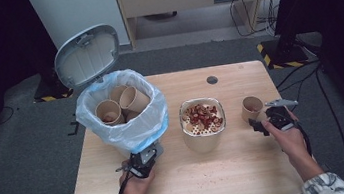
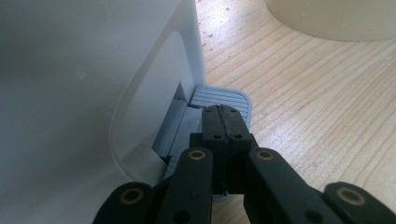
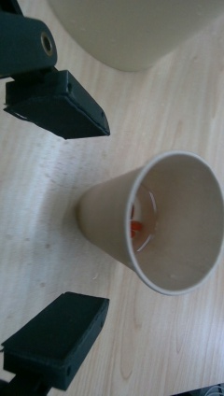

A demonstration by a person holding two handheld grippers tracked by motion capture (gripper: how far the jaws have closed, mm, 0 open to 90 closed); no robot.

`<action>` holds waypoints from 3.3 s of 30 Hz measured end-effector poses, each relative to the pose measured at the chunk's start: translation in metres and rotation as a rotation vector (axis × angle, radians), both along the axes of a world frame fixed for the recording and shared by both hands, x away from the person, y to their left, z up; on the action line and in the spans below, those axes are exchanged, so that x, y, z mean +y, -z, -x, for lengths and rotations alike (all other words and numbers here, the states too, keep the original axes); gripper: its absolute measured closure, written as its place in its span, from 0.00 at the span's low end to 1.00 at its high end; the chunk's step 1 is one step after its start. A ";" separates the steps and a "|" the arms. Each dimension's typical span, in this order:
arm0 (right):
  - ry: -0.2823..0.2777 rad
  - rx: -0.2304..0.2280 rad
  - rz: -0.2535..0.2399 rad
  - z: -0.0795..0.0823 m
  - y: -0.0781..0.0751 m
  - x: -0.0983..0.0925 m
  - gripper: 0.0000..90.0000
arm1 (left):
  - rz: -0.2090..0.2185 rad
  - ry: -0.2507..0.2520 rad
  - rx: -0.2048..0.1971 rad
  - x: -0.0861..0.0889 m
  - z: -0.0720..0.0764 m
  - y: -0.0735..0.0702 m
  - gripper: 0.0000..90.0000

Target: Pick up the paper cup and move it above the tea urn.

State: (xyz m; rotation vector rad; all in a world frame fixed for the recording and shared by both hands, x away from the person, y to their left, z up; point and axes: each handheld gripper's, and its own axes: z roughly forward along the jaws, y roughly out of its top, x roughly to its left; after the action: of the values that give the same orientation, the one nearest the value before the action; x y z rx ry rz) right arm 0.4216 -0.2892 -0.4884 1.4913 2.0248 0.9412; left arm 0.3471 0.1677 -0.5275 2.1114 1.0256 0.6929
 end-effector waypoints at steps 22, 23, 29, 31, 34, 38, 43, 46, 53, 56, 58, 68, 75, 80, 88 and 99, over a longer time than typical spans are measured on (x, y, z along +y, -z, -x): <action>0.003 -0.137 -0.064 -0.037 0.034 0.008 0.31 | 0.006 -0.001 0.002 0.000 0.000 0.000 0.99; 0.004 -0.138 -0.066 -0.037 0.035 0.008 0.31 | 0.006 -0.001 0.001 0.000 0.000 0.000 0.99; -0.012 -0.146 -0.053 -0.037 0.034 0.008 0.35 | 0.007 -0.001 0.002 0.000 0.000 0.000 0.99; -0.032 -0.154 -0.051 -0.036 0.031 0.008 0.35 | 0.008 -0.001 0.002 0.000 0.000 0.000 0.99; -0.051 -0.165 -0.056 -0.034 0.025 0.007 0.36 | 0.006 -0.001 0.002 0.000 0.000 0.000 0.99; -0.101 -0.174 -0.030 -0.031 0.010 0.008 0.36 | 0.008 -0.001 0.001 0.000 0.000 0.000 0.99; -0.153 -0.201 -0.004 -0.030 -0.014 0.010 0.36 | 0.010 -0.001 0.002 0.001 0.000 0.000 0.99; -0.176 -0.209 0.003 -0.030 -0.025 0.013 0.36 | 0.011 0.000 0.003 0.001 0.000 0.000 0.99; -0.206 -0.214 0.005 -0.031 -0.045 0.014 0.36 | 0.017 -0.001 0.008 0.001 -0.001 0.000 0.99; -0.209 -0.212 0.007 -0.032 -0.051 0.014 0.36 | 0.020 -0.001 0.007 0.001 -0.001 0.000 0.99; -0.209 -0.210 0.009 -0.033 -0.054 0.014 0.36 | 0.020 0.000 0.007 0.002 -0.001 0.000 0.99; -0.243 -0.246 0.062 -0.034 -0.077 0.018 0.36 | 0.004 0.000 0.002 0.000 0.000 0.000 0.99; -0.260 -0.266 0.097 -0.038 -0.095 0.022 0.36 | 0.006 0.001 0.003 0.000 -0.001 0.000 0.99; -0.290 -0.283 0.120 -0.038 -0.107 0.030 0.36 | 0.004 0.001 0.002 0.000 0.000 0.000 0.99; -0.329 -0.302 0.142 -0.038 -0.121 0.043 0.36 | 0.004 0.002 0.003 0.000 0.000 0.000 0.99; -0.356 -0.316 0.138 -0.039 -0.129 0.053 0.36 | 0.005 0.002 0.004 0.000 -0.001 0.000 0.99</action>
State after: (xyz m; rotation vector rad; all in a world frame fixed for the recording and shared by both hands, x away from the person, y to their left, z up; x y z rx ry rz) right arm 0.4607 -0.2358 -0.3590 0.8609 2.1001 1.0696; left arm 0.3478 0.1681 -0.5273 2.1100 1.0256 0.6847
